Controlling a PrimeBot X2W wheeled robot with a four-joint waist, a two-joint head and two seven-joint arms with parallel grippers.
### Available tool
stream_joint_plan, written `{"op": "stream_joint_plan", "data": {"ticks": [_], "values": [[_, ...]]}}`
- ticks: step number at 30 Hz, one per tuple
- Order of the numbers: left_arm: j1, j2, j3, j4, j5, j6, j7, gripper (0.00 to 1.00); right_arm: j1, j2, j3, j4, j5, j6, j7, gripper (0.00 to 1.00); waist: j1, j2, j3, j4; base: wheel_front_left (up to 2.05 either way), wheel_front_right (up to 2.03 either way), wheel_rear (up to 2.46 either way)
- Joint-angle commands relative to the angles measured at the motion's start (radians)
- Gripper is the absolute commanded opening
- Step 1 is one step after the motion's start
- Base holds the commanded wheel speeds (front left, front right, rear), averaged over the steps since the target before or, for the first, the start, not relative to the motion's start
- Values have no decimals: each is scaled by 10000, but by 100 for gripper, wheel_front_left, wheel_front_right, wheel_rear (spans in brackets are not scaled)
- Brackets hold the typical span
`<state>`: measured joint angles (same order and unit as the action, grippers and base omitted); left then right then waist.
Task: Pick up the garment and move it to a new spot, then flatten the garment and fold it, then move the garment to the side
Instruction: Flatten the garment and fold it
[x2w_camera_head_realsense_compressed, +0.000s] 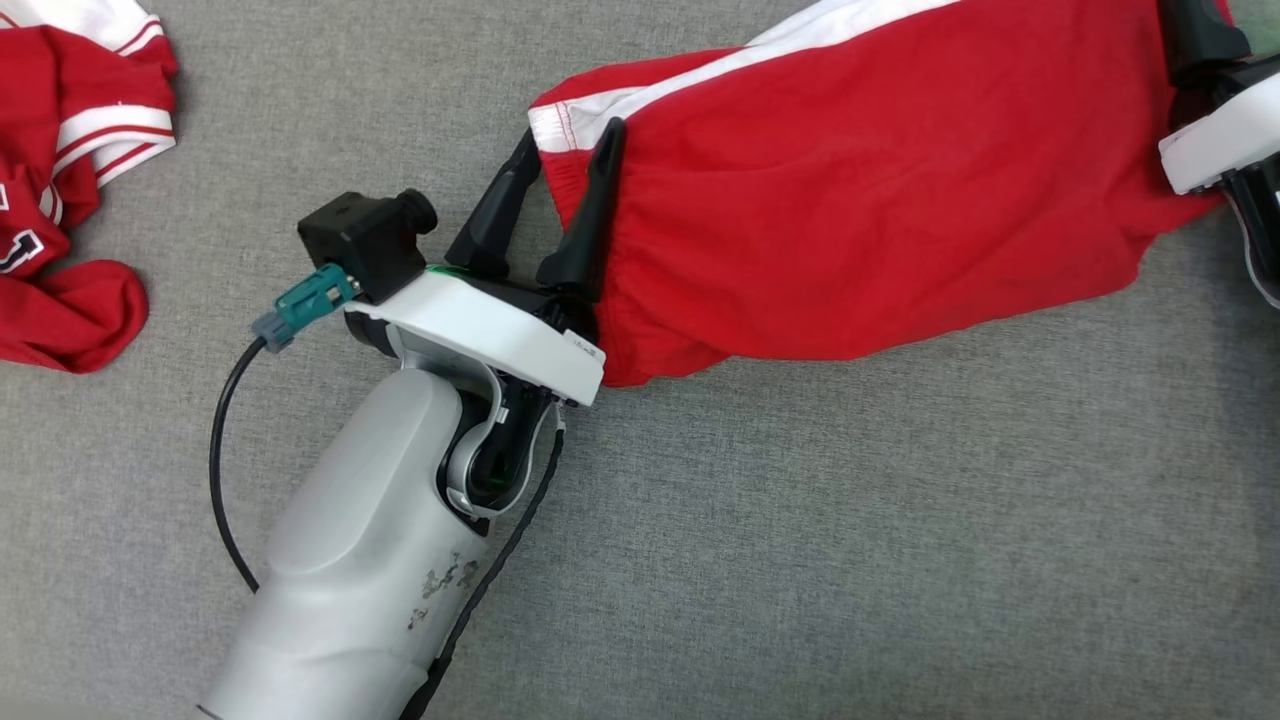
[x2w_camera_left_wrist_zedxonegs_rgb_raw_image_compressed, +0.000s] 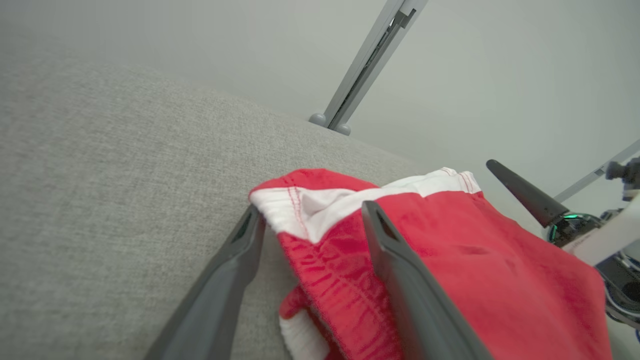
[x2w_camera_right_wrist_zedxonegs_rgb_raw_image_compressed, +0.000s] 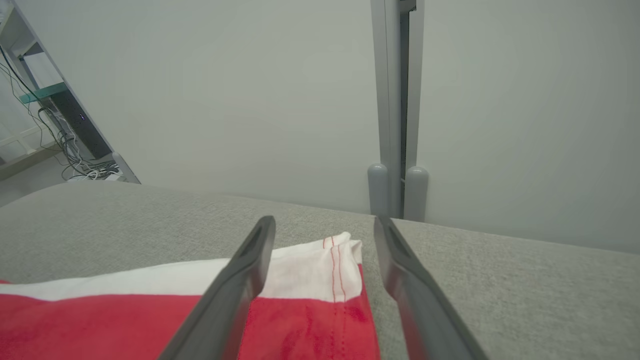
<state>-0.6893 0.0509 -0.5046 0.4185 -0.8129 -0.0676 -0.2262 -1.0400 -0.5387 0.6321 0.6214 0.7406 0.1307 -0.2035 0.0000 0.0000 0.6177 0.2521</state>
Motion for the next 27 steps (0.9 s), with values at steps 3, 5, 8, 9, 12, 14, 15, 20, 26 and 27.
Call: {"op": "stream_joint_plan", "data": {"ticks": [3, 5, 8, 9, 12, 14, 15, 20, 26, 27], "values": [[275, 111, 239, 162, 417, 391, -289, 100, 252, 106, -172, 128, -133, 2, -463, 100, 0, 0, -253, -196, 0, 0, 0], [343, 208, 473, -51, 915, 683, -371, 100, 489, 266, -520, 94, -255, 2, -575, 100, 0, 0, -420, -319, 0, 0, 0], [576, 191, 1121, -798, 1624, 1061, -388, 100, 909, 489, -1254, -256, -634, 2, -621, 100, 0, 0, -643, -513, 0, 0, 0], [750, 180, 1321, -1044, 1879, 1149, -389, 100, 1111, 595, -1553, -486, -779, 2, -623, 100, 0, 0, -711, -578, 0, 0, 0], [1110, 192, 1824, -1754, 2728, 1387, -392, 100, 1919, 839, -2359, -1145, -1382, 2, -622, 100, 0, 0, -953, -768, 0, 0, 0], [1179, 187, 1965, -1973, 3018, 1444, -395, 100, 2195, 930, -2574, -1371, -1590, 2, -622, 100, 0, 0, -1038, -833, 0, 0, 0], [1268, 193, 2083, -2152, 3254, 1501, -396, 100, 2444, 1005, -2808, -1609, -1726, 2, -623, 100, 0, 0, -1110, -899, 0, 0, 0], [1827, 274, 2669, -2646, 4169, 1723, -381, 100, 3772, 1374, -3577, -2458, -2455, 2, -625, 100, 0, 0, -1489, -1329, 0, 0, 0], [2534, 464, 3089, -2373, 4621, 1664, -385, 100, 5177, 1945, -4156, -3241, -3027, 2, -418, 100, 0, 0, -1954, -1905, 0, 0, 0], [2643, 479, 3127, -2312, 4662, 1640, -383, 100, 5427, 2031, -4226, -3399, -3098, 2, -339, 100, 0, 0, -2027, -1976, 0, 0, 0]]}}
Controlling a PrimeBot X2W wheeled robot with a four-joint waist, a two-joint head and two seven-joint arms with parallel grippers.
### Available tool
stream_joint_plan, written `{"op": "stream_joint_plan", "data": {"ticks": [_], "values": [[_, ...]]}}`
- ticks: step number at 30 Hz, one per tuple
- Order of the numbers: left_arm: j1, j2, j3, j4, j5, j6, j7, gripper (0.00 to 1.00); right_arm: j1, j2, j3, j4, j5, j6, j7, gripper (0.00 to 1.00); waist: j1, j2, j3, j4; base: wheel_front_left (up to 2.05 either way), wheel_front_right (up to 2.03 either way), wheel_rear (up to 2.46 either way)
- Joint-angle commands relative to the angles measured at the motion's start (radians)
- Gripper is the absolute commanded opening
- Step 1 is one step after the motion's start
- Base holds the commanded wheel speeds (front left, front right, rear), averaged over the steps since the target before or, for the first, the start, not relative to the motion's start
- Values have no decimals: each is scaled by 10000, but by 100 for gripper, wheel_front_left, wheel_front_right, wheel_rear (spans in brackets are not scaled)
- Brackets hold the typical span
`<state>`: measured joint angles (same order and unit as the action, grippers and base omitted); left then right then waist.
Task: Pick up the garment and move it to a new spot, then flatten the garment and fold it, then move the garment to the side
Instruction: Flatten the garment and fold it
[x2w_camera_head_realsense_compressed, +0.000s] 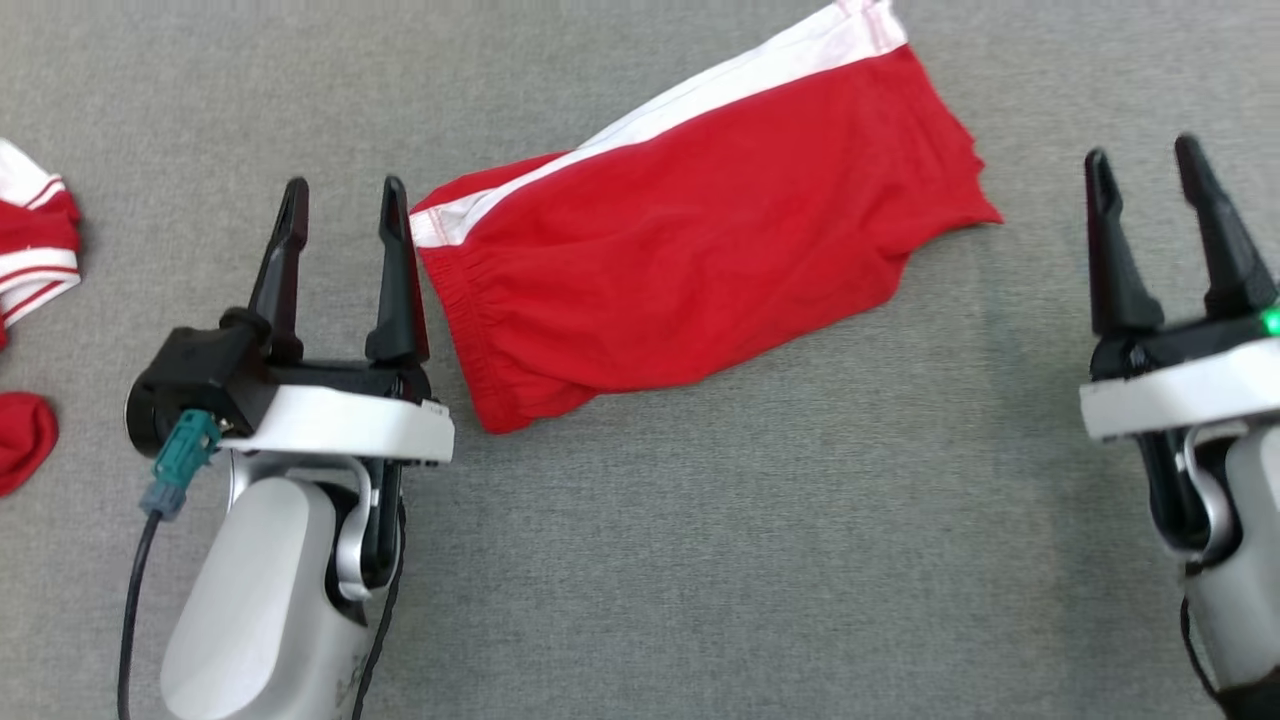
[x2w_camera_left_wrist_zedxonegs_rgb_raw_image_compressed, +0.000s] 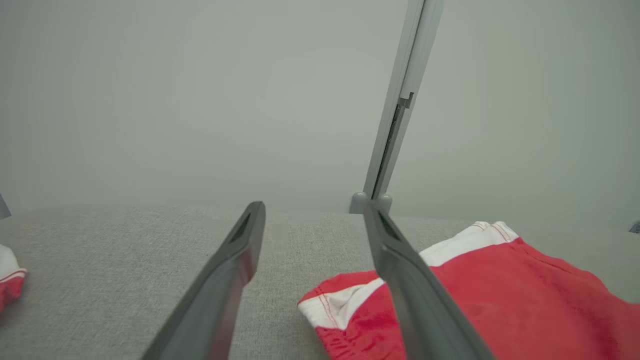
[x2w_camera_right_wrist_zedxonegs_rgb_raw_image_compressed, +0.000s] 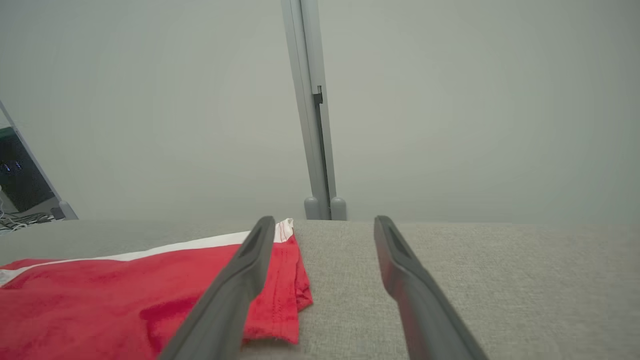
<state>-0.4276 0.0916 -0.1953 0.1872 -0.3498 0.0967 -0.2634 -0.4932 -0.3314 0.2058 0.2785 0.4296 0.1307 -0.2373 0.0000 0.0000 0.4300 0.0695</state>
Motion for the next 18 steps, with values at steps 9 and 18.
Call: {"op": "stream_joint_plan", "data": {"ticks": [9, 18], "values": [[1031, 165, 227, 270, 473, -115, -12, 100, 1935, 340, -518, -1356, -734, 2, 765, 100, 0, 0, -754, -602, 0, 0, 0], [1611, 166, 125, 553, 624, -199, -12, 100, 2887, 623, -880, -2228, -918, 2, 1445, 100, 0, 0, -1277, -712, 0, 0, 0]]}}
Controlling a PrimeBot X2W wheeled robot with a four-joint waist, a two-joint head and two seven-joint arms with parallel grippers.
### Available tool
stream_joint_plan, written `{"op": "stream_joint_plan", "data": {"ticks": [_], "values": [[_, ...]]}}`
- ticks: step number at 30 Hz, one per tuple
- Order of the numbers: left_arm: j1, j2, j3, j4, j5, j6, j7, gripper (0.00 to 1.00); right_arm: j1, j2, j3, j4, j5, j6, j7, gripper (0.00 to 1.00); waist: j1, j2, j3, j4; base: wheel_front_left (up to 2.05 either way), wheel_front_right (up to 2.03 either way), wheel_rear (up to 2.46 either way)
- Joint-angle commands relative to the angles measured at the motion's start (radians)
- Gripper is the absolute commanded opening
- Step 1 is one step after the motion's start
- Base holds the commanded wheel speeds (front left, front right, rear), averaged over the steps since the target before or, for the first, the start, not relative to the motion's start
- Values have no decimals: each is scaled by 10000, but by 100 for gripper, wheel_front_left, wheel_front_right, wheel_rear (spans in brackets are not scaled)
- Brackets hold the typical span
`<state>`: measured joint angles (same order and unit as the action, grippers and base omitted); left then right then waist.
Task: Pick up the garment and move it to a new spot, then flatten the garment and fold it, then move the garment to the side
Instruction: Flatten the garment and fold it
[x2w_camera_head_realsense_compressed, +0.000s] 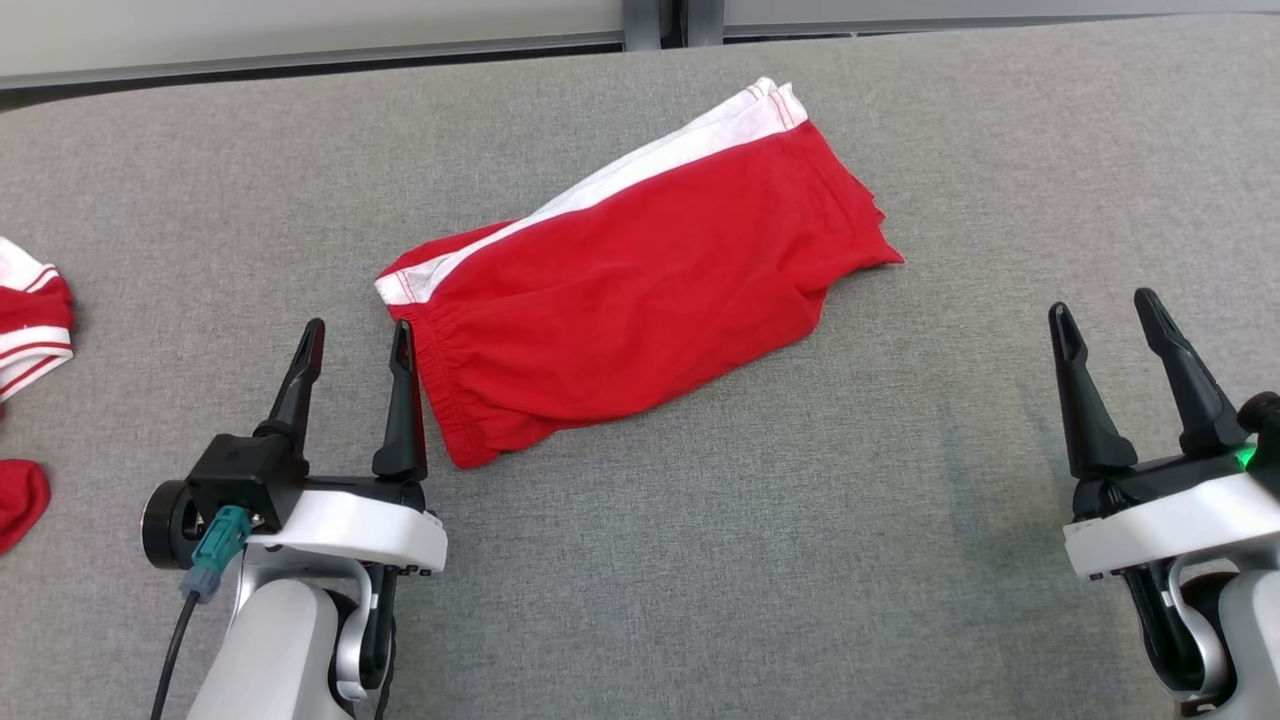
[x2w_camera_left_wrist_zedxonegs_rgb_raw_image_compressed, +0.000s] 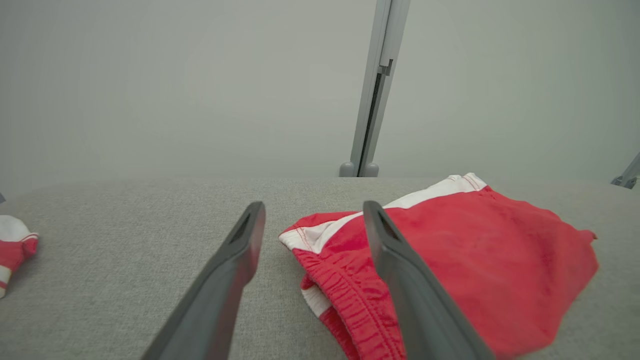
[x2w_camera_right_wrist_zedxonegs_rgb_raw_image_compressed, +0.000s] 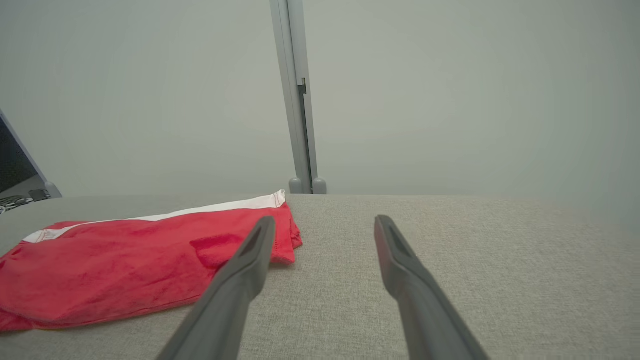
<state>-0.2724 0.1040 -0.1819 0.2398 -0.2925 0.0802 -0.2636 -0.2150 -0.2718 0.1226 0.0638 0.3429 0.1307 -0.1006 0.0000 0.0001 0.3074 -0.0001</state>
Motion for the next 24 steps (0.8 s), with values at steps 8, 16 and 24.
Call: {"op": "stream_joint_plan", "data": {"ticks": [8, 16, 24], "values": [[45, 79, -20, 168, 43, -19, -11, 100, 286, 111, -169, -353, -93, 2, 305, 100, 0, -1, -89, -4, 0, 0, 0], [-147, 33, -111, 152, 95, 76, -11, 100, 254, 55, -256, -471, -115, 2, 387, 100, 0, -1, -11, 95, 0, 0, 0], [-686, -115, -366, 7, 192, 11, -11, 100, -290, -314, -351, -292, -73, 2, 662, 100, 0, -1, 514, 600, 0, 0, 0]]}}
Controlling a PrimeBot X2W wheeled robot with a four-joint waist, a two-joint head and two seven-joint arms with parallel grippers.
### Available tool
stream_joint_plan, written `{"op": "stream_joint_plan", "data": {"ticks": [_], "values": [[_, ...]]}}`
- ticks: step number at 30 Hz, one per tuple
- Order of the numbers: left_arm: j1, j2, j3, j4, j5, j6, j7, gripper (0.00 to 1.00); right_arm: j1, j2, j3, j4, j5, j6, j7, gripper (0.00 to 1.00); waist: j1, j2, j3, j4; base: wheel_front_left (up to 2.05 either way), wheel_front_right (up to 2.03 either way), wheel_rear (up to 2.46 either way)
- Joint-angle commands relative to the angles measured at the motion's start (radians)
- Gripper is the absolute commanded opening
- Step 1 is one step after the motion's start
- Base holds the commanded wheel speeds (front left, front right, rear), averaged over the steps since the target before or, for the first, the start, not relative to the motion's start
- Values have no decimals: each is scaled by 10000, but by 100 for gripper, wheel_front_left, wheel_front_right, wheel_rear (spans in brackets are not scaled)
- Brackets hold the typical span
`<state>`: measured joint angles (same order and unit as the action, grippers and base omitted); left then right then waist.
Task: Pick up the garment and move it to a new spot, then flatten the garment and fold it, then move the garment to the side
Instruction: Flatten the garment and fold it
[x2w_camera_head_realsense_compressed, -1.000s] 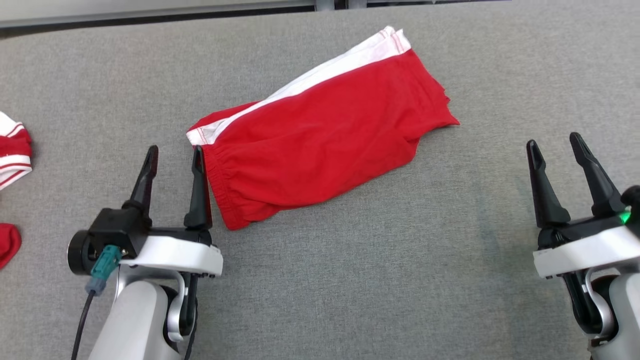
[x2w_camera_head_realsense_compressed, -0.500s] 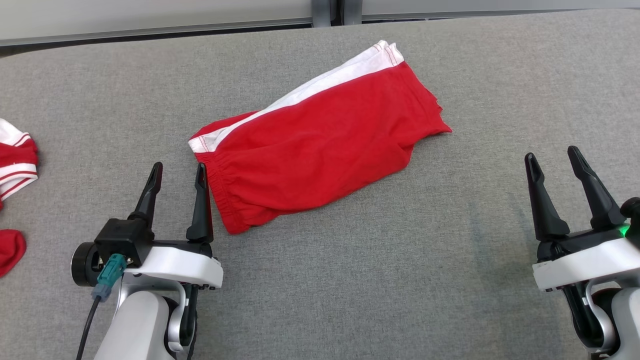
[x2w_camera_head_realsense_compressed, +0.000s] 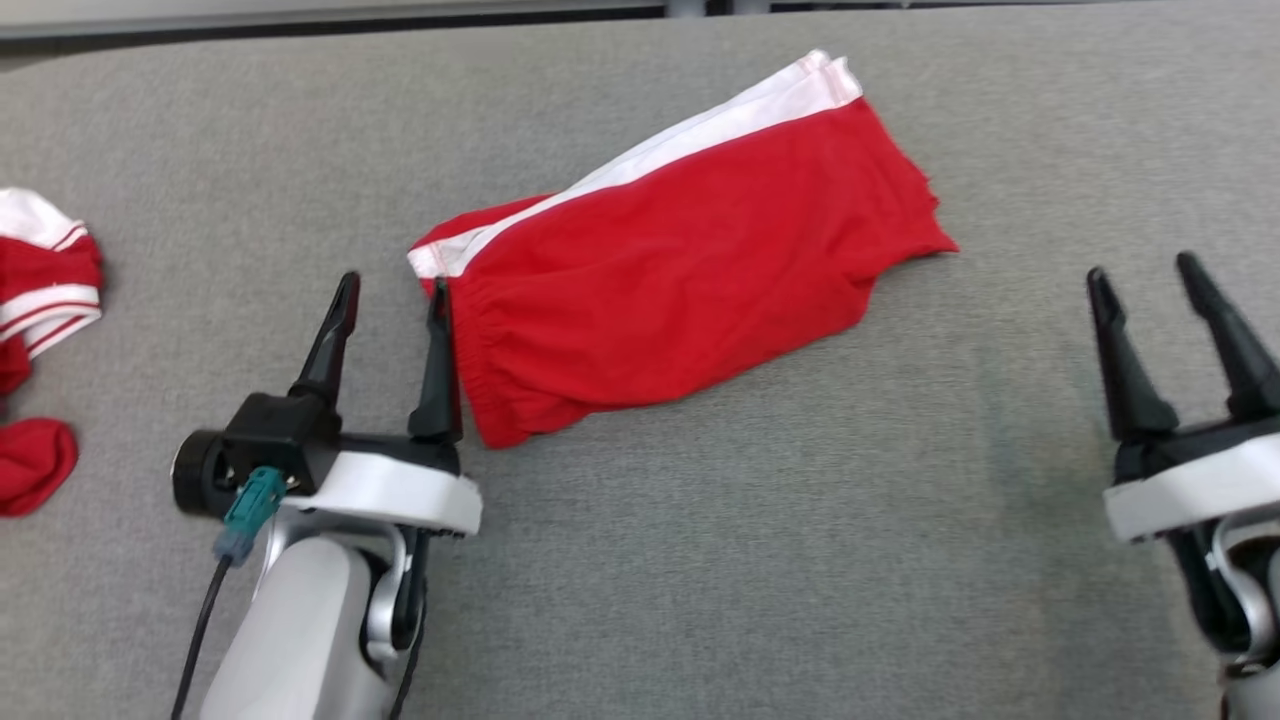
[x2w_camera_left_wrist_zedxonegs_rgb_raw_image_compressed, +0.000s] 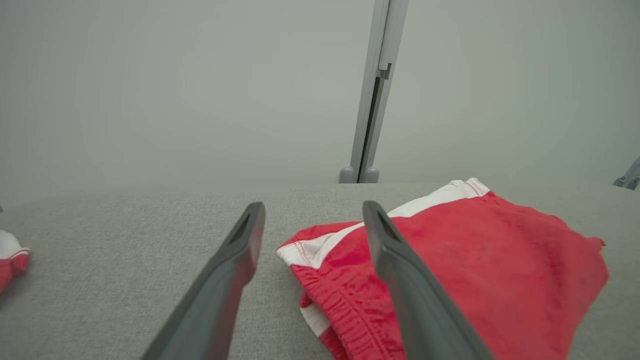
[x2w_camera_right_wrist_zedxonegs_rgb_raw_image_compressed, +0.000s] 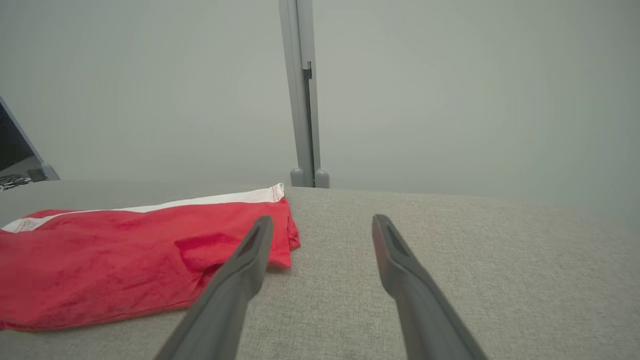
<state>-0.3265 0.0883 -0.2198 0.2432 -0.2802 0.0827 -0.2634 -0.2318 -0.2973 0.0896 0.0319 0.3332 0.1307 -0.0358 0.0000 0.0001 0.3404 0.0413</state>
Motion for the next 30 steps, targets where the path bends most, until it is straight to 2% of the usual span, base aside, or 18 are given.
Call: {"op": "stream_joint_plan", "data": {"ticks": [1, 8, 14, 18, 21, 22, 23, 30], "values": [[-275, -10, -59, -64, 83, -21, -13, 100, -267, -157, -71, 91, 65, 2, 61, 100, 0, -1, 331, 340, 0, 0, 0], [-1119, -282, -561, -280, -22, -101, -10, 100, -1645, -860, 107, 938, 256, 2, 483, 100, 0, -1, 1319, 1410, 0, 0, 0], [-1437, -361, -922, -372, -169, -26, -8, 100, -3037, -1224, 925, 2663, 530, 2, 908, 100, 0, -1, 1702, 1889, 0, 0, 0], [-1570, -366, -1239, -475, -443, 170, -8, 100, -3709, -1090, 1404, 4080, 784, 2, 1144, 100, 0, -1, 1762, 2027, 0, 0, 0], [-1542, -356, -1323, -521, -499, 259, -10, 100, -3820, -915, 1649, 4588, 1048, 2, 1322, 100, 0, -1, 1744, 2023, 0, 0, 0], [-1520, -358, -1333, -541, -487, 300, -8, 100, -3826, -851, 1735, 4756, 1162, 2, 1419, 46, 0, -1, 1731, 2006, 0, 0, 0], [-1493, -360, -1335, -556, -478, 325, -8, 100, -3838, -825, 1815, 4840, 1257, 3, 1398, 0, 0, -1, 1721, 1984, 0, 0, 0], [-1193, -361, -1069, -534, -281, 268, -10, 100, -3536, -685, 2215, 4971, 1900, 2, 812, 0, 0, -1, 1478, 1649, 0, 0, 0]]}}
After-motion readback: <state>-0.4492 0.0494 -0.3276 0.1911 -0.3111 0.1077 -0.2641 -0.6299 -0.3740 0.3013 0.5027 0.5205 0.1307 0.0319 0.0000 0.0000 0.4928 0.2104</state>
